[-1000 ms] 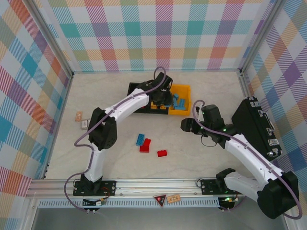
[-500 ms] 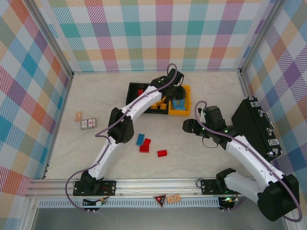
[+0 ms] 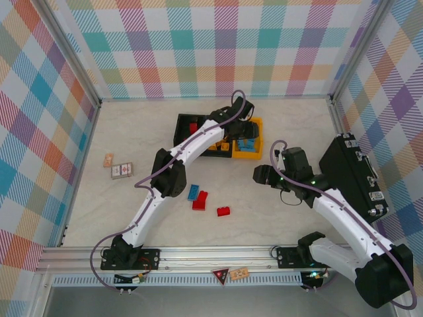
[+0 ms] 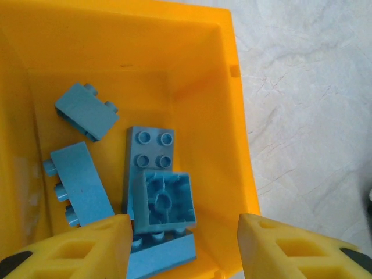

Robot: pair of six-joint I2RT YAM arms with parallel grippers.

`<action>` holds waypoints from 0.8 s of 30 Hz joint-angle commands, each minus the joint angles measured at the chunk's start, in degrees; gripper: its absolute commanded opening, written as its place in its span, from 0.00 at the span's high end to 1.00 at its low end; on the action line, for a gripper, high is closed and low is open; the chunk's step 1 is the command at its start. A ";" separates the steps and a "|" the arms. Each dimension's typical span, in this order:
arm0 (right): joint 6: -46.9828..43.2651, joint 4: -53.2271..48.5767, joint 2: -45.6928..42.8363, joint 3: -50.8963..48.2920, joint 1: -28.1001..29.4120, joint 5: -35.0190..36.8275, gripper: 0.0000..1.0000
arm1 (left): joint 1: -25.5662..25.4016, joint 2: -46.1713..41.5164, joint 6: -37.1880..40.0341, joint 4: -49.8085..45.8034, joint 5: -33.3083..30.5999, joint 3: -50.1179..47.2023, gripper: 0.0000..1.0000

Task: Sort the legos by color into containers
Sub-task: Place the lego in the container, then pick up the lego from the center of the table.

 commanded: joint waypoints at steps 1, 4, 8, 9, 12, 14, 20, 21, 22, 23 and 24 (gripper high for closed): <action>0.74 -0.49 -0.97 -1.03 -0.51 -0.15 0.29 | -0.26 -1.51 1.21 -0.65 0.86 1.78 0.49; 0.82 -0.52 -1.44 -1.30 -0.50 -0.15 0.29 | -0.29 -3.97 1.70 -0.82 1.28 -0.05 0.49; 0.61 -0.67 -1.93 -1.30 -0.50 -0.38 0.29 | -0.27 -10.93 2.24 2.35 1.86 -9.16 0.48; 0.47 -0.47 -1.80 -1.35 -0.46 -0.78 0.29 | -0.37 -13.02 2.37 3.42 1.93 -12.19 0.48; 0.02 0.15 -1.53 -1.36 -0.54 -2.40 0.29 | -0.32 -18.74 2.80 5.43 1.71 -20.23 0.48; -0.48 1.06 -1.23 -1.45 -0.50 -4.14 0.29 | -0.32 -22.36 3.16 6.60 1.73 -25.64 0.48; -2.13 5.04 0.84 -1.45 -0.09 -12.15 0.29 | -0.29 -32.81 3.96 9.07 0.21 -40.72 0.47; -2.50 5.79 1.20 -1.46 0.29 -13.27 0.29 | -0.24 -34.31 4.02 9.12 -0.04 -42.88 0.47; -2.82 6.31 1.55 -1.41 0.75 -14.06 0.29 | -0.09 -35.54 4.15 9.16 -0.20 -44.66 0.48; -3.36 6.66 2.03 -1.27 1.35 -14.91 0.29 | 0.03 -36.95 4.03 9.12 -0.33 -46.84 0.47; -3.78 6.92 2.44 -0.91 2.11 -15.09 0.29 | 0.31 -38.33 3.96 9.18 -0.36 -48.99 0.47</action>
